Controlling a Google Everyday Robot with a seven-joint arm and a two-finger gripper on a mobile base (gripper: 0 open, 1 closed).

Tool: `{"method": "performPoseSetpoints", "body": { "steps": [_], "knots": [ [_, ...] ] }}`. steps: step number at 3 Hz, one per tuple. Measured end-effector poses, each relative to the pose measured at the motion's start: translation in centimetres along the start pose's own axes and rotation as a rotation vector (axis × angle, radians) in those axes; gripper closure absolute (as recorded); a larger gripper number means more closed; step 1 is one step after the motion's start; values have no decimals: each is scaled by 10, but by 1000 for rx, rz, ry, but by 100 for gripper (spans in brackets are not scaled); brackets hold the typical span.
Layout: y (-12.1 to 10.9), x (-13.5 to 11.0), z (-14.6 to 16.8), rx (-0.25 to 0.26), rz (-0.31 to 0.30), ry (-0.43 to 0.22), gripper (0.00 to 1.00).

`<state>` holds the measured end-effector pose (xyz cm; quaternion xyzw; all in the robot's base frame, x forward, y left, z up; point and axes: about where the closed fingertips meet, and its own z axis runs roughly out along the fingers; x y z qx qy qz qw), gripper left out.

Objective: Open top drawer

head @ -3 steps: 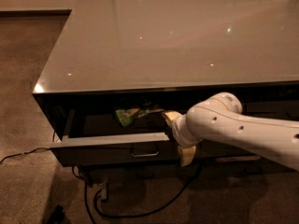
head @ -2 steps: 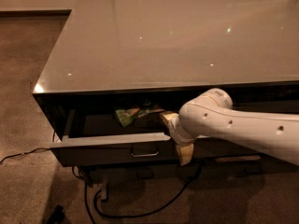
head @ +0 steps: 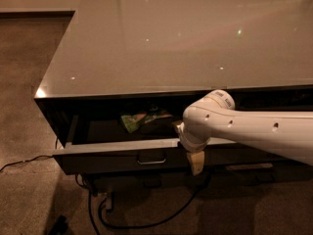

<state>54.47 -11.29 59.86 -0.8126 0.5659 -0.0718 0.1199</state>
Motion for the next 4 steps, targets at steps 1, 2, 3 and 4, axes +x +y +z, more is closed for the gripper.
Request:
{"method": "performPoseSetpoints", "body": {
  "steps": [1,2,3,4],
  "knots": [
    [0,1,-2,-4,5,2,0],
    [3,6,-2,-15,25,14,0],
    [12,20,-6,-15,91,39,0],
    [12,20,-6,-15,91,39,0]
  ]
}}
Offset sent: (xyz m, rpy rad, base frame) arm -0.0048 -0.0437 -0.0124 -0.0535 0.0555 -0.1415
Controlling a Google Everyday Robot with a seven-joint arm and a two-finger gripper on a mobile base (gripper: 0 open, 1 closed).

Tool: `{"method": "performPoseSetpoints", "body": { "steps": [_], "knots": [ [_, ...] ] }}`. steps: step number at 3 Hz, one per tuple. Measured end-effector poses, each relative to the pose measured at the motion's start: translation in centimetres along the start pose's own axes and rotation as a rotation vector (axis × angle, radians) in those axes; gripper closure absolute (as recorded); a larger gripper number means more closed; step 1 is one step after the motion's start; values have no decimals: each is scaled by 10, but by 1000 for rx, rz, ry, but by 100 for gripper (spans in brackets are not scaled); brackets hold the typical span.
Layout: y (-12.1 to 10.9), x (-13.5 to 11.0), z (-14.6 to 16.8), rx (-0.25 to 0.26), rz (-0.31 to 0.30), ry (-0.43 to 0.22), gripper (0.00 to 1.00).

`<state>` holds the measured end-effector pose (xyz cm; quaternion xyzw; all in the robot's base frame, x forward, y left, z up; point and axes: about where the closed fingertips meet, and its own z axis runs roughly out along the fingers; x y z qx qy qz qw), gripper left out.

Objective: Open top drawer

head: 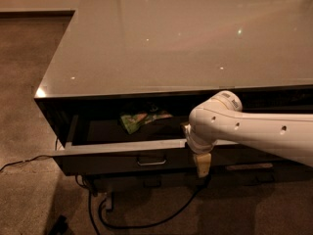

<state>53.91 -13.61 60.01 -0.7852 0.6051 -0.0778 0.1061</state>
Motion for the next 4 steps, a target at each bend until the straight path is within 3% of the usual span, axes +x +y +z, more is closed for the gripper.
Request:
{"method": "performPoseSetpoints", "body": {
  "steps": [1,2,4],
  "knots": [
    [1,-5,-1,19,-12,16,0],
    [5,-11,-15,74,-35,58,0],
    [31,-11,-42,145,-43,156,0]
  ]
}}
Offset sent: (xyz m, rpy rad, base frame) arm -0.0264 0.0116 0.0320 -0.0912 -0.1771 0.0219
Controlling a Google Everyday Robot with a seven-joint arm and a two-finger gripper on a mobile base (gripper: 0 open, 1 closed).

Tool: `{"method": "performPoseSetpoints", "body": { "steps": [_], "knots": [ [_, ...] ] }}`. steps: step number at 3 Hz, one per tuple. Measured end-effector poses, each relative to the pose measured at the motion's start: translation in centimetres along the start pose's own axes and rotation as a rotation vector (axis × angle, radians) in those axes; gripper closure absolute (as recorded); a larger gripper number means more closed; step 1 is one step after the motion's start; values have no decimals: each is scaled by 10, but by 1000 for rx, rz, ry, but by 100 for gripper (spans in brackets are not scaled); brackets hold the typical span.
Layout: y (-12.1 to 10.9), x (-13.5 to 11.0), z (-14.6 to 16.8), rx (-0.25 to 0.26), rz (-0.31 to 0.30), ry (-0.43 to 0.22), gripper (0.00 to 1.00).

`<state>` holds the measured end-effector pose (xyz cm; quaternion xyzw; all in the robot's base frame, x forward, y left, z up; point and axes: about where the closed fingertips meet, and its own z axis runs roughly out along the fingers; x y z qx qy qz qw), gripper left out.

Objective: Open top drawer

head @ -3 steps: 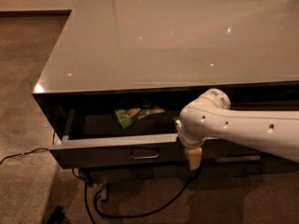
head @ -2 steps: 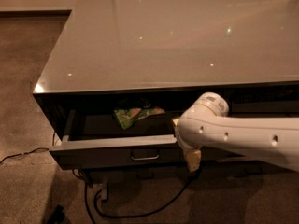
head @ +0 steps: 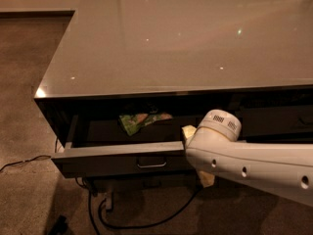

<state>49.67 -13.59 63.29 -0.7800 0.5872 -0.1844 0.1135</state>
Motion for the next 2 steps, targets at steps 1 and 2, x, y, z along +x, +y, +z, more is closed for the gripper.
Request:
{"method": "performPoseSetpoints", "body": {
  "steps": [1,2],
  "knots": [
    [14,2,5,-17,-5,31,19],
    [34,9,16,-56,4,52,42]
  ]
}}
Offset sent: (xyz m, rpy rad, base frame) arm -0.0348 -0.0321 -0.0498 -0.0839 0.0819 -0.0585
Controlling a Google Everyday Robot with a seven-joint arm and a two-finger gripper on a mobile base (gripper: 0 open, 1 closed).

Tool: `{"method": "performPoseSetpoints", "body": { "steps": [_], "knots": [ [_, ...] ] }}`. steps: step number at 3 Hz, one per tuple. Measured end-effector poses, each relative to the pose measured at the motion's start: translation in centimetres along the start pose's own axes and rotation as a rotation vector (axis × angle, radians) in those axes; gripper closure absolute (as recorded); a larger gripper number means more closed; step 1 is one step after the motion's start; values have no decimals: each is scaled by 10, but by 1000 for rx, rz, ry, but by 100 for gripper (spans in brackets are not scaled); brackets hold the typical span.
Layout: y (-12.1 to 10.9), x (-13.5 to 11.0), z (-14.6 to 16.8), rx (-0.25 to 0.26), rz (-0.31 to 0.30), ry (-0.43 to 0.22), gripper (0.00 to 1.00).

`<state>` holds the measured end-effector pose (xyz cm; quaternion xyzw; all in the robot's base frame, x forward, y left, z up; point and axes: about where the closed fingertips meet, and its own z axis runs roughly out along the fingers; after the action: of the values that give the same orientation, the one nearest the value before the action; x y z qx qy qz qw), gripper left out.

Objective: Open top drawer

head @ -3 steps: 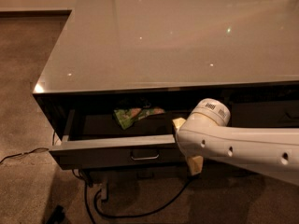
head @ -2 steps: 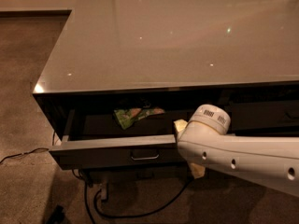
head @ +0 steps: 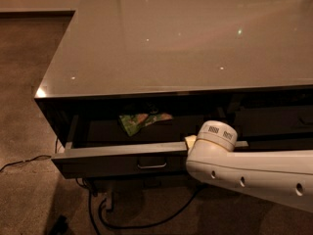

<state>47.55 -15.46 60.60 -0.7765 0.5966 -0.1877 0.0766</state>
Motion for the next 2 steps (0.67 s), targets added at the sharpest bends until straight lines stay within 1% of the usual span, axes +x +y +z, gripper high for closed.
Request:
{"method": "performPoseSetpoints", "body": {
  "steps": [1,2],
  "knots": [
    [5,2,-1,-14,5,8,65],
    [4,2,-6,-14,5,8,88]
  ]
}}
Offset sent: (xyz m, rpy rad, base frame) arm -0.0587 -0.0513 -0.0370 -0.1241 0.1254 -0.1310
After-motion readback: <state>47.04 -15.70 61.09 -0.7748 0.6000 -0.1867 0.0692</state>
